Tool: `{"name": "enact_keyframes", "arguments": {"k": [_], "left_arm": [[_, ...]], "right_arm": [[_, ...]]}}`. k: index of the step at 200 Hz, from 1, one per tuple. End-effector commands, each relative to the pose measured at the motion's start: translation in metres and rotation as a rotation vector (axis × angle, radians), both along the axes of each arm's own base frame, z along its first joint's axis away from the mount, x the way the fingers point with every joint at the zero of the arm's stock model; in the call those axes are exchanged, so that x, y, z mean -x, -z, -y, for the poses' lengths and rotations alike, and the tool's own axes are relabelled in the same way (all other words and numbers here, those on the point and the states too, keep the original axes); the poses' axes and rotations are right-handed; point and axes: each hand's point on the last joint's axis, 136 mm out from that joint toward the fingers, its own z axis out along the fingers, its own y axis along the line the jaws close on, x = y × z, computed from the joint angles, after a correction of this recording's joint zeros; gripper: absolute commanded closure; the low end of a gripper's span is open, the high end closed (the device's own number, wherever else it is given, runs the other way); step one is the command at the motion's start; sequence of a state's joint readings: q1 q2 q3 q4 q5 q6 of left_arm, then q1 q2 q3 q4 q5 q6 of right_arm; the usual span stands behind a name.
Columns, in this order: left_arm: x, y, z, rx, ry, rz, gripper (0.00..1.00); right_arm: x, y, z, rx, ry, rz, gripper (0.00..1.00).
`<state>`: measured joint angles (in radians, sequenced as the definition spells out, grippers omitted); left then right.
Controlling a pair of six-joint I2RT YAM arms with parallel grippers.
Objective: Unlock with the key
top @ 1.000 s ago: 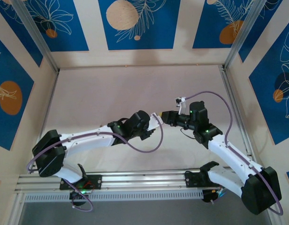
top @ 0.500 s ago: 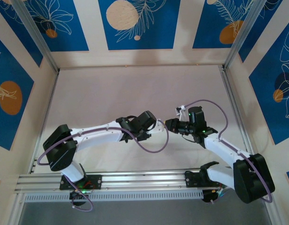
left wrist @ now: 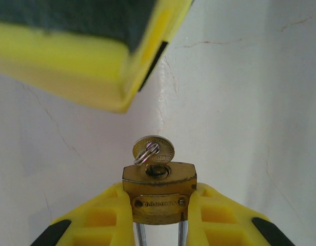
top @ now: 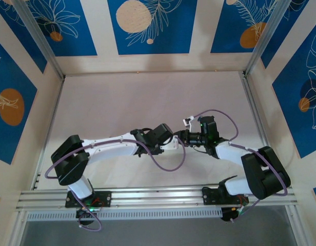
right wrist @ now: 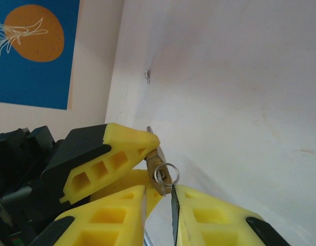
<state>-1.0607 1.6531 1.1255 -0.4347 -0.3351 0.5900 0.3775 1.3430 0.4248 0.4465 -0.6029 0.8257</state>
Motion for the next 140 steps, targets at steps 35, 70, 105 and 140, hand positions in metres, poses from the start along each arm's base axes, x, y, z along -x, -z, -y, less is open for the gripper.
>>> {"name": "enact_keyframes", "arguments": {"k": [35, 70, 105, 140], "left_arm": [[-0.003, -0.014, 0.009, 0.012, 0.025, 0.029, 1.0], [0.0, -0.016, 0.011, 0.032, 0.027, 0.017, 1.0], [0.001, -0.015, 0.012, 0.036, 0.027, 0.017, 1.0], [0.003, -0.015, 0.012, 0.041, 0.027, 0.016, 1.0]], "right_arm": [[0.003, 0.0, -0.014, 0.026, -0.041, 0.0, 0.72], [0.002, -0.001, -0.02, 0.039, -0.054, 0.01, 0.71], [0.0, -0.004, -0.025, 0.035, -0.067, 0.014, 0.73], [-0.001, -0.002, -0.028, 0.043, -0.073, 0.013, 0.76]]}}
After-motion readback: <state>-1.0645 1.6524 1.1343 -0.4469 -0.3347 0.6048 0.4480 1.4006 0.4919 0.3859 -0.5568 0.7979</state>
